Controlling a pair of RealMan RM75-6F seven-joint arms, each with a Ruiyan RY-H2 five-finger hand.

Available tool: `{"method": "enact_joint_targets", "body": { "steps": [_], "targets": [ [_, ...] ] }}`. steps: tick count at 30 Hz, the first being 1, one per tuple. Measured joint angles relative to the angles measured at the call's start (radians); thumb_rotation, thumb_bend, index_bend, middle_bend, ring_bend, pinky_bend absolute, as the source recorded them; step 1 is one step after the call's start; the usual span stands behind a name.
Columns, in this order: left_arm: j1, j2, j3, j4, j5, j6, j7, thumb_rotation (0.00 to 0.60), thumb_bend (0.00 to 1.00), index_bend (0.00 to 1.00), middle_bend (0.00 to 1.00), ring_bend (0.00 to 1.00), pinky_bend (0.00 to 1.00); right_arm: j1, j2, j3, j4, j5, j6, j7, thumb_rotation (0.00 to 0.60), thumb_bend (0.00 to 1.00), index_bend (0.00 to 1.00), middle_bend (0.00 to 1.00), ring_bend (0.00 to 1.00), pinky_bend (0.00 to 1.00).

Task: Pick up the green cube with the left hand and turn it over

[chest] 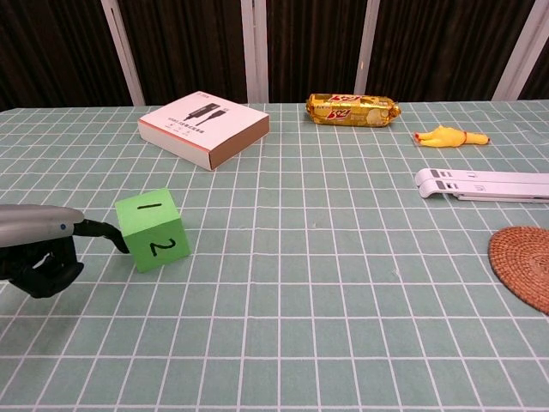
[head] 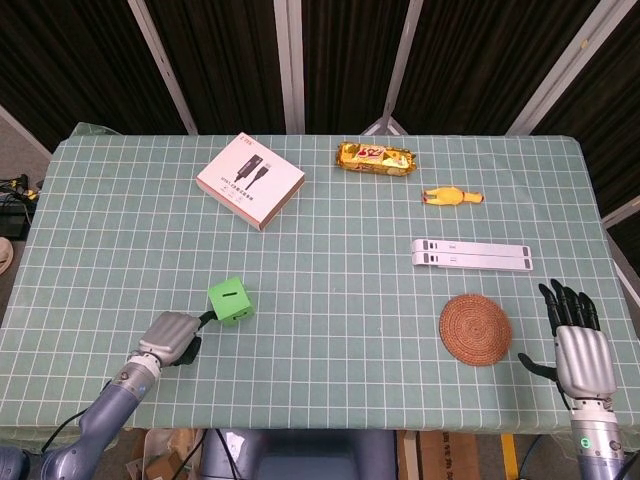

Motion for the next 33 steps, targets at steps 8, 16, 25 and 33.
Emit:
{"method": "enact_joint_targets", "body": {
  "steps": [8,16,25,33],
  "targets": [
    [-0.017,-0.032,0.008,-0.053,0.028,0.059,0.059,0.600,0.84,0.19,0.83,0.73,0.80,0.001,0.002,0.001,-0.003,0.004,-0.003,0.001,0.600,0.07,0.05,0.00,0.00,0.00],
    [-0.045,-0.099,-0.016,-0.059,-0.001,0.127,0.134,0.600,0.84,0.19,0.83,0.73,0.80,0.003,0.005,0.004,-0.002,0.012,-0.011,0.009,0.600,0.07,0.05,0.00,0.00,0.00],
    [-0.088,-0.183,-0.059,-0.035,-0.055,0.188,0.205,0.600,0.84,0.19,0.83,0.73,0.80,0.006,0.003,0.005,-0.001,0.016,-0.017,0.009,0.600,0.07,0.05,0.00,0.00,0.00],
    [-0.117,-0.230,-0.102,-0.003,-0.077,0.220,0.227,0.600,0.84,0.19,0.83,0.73,0.80,0.010,0.000,0.005,0.000,0.023,-0.025,0.003,0.600,0.07,0.05,0.00,0.00,0.00]
  ]
}}
